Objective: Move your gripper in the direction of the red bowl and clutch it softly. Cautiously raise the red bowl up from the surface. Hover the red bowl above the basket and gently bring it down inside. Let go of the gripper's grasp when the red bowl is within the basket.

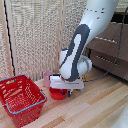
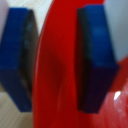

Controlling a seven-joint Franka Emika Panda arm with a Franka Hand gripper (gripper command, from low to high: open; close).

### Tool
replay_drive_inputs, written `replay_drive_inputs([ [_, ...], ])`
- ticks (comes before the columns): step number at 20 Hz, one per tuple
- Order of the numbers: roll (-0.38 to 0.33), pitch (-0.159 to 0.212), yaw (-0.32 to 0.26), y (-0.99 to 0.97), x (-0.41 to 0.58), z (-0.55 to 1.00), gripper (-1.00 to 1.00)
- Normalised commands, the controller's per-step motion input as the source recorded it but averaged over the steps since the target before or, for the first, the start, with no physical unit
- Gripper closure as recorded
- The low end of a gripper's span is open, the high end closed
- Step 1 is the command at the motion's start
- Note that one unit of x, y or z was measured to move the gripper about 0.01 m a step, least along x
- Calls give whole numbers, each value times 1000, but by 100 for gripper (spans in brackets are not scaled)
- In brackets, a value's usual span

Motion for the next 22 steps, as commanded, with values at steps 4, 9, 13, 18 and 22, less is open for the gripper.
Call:
replay_drive_inputs([
  [4,40,0,-23,-109,133,411,100],
  [9,39,9,-31,-90,191,565,100],
  [13,49,26,-36,-5,274,623,100],
  [18,31,50,-39,0,264,711,100],
  [22,21,56,-44,1,326,727,100],
])
